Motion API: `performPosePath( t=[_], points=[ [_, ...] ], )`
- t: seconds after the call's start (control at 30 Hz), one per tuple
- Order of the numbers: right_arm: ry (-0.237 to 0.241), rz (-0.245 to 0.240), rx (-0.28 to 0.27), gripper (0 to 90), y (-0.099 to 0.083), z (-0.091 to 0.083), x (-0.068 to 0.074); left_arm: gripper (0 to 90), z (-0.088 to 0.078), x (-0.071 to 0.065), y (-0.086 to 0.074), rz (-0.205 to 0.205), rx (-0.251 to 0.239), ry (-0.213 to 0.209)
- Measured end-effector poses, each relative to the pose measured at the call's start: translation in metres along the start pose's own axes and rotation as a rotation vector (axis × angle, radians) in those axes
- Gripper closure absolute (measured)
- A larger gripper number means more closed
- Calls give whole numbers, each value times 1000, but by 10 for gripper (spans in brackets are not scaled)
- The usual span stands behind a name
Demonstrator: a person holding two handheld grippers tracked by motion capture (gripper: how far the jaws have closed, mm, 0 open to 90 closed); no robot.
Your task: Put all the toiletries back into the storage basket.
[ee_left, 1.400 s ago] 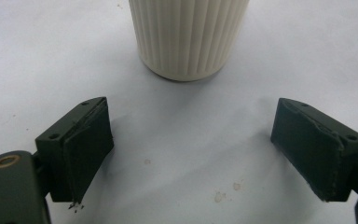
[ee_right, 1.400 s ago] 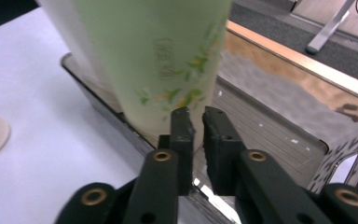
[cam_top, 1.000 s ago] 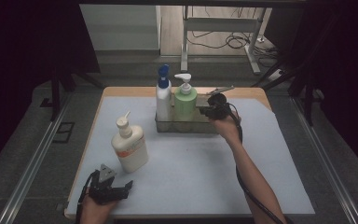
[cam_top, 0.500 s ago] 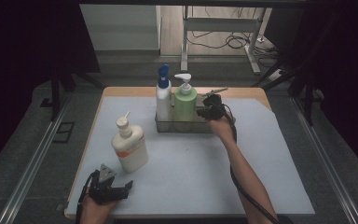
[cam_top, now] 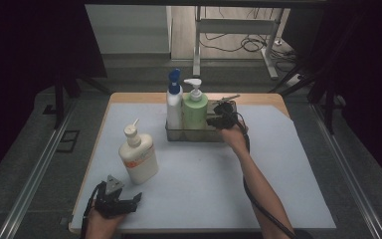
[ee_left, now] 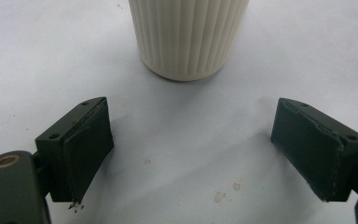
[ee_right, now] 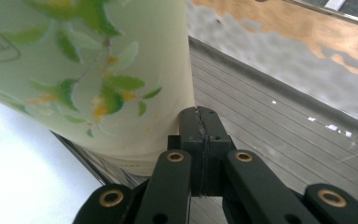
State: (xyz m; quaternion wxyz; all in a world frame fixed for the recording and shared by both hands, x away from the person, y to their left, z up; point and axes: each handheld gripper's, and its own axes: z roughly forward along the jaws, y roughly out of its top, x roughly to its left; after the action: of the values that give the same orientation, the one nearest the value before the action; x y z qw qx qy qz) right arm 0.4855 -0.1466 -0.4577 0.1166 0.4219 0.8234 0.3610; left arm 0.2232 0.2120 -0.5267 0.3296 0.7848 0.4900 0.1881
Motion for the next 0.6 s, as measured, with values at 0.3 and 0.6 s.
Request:
performPosePath(
  t=[0.3,0.6],
  points=[
    [-1,8,4,898,2,1,3,121,0,0,0,0,1,0],
    [-3,12,3,897,2,1,4,121,0,0,0,0,1,0]
  ],
)
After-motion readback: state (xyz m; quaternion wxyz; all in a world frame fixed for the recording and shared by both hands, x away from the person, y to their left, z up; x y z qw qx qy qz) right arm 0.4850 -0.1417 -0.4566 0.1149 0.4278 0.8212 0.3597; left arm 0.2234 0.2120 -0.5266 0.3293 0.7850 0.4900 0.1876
